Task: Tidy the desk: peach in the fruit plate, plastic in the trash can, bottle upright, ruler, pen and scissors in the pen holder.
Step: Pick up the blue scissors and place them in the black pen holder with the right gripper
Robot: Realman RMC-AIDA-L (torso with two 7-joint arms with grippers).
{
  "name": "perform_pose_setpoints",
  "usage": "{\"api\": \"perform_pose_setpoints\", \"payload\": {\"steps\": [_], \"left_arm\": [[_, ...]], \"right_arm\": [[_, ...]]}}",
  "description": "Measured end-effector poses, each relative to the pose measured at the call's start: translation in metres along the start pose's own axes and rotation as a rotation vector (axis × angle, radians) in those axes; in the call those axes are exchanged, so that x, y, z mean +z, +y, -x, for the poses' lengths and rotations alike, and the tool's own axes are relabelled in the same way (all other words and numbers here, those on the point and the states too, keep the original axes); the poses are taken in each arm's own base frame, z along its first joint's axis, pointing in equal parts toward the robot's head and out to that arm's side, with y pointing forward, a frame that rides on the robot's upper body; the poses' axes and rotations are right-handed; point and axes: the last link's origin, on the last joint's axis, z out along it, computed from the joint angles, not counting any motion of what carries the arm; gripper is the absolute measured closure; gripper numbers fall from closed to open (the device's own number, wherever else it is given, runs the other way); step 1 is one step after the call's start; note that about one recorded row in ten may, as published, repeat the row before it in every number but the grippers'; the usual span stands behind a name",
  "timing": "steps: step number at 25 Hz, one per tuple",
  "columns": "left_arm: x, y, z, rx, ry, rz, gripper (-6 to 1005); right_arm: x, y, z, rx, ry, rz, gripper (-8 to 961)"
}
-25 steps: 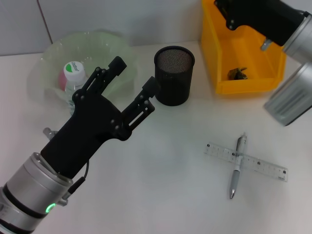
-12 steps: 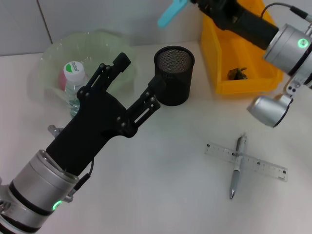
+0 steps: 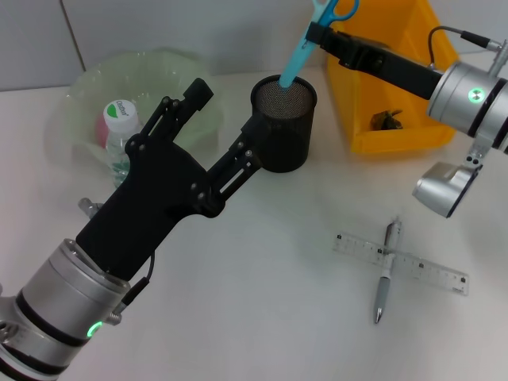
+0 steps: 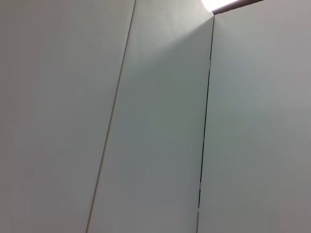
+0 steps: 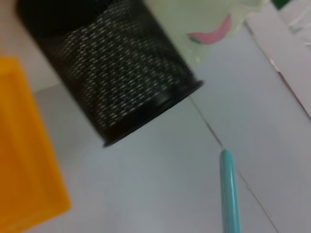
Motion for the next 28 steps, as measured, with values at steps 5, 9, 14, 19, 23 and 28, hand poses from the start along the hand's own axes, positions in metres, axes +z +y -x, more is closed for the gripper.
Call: {"api": "perform_pose_setpoints", "payload": {"steps": [5,9,14,19,23,28], "left_arm": [[0.000,0.001,0.000,-0.001,0.001,0.000,208],[0.001,0.003,-0.002,-0.003,0.010,0.007,208],[0.002,0.004,-0.002,-0.006,0.012,0.008,208],[0.002,0.004,-0.003,-0.016,0.019,0.002,209],[0.001,0.004,-0.003,-0.019,0.021,0.000,209],[0.001,0.004,-0.003,-0.020,0.025,-0.001,209]], "right_arm": [[0.007,0.004,0.000,-0.109,-0.032,0.038,817],[0.013,0.000,0.008,-0.172,-0.089,0.022,816],[0.018,-0.001,0.011,-0.189,-0.120,0.024,814],[0.021,0.004,0.012,-0.188,-0.128,0.062,812],[0.022,0.006,0.011,-0.186,-0.125,0.078,810],[0.023,0.007,0.011,-0.183,-0.122,0.087,808]]}}
